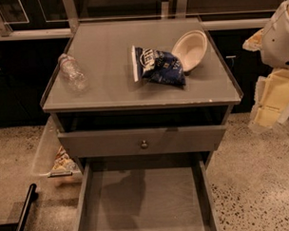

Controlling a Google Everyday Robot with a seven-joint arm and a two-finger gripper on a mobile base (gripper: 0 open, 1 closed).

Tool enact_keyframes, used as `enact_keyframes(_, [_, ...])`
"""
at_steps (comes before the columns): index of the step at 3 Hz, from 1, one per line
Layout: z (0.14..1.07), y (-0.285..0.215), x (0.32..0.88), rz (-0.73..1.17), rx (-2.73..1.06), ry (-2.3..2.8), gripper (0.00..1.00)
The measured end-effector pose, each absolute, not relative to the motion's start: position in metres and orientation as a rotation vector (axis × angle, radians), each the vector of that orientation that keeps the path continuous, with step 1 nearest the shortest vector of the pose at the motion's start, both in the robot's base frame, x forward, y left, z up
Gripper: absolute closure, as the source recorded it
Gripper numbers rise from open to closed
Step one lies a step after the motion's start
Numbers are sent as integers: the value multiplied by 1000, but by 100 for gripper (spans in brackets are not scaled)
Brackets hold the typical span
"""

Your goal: Place blue chip bag into middle drawer

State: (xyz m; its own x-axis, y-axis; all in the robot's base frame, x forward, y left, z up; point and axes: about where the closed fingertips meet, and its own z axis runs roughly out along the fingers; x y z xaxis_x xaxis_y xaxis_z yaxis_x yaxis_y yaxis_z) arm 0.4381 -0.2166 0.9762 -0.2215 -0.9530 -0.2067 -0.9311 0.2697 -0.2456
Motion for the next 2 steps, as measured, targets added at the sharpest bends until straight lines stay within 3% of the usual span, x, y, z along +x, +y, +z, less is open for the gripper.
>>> enact_keyframes(2, [977, -214, 442, -90, -1721, 2220, 0])
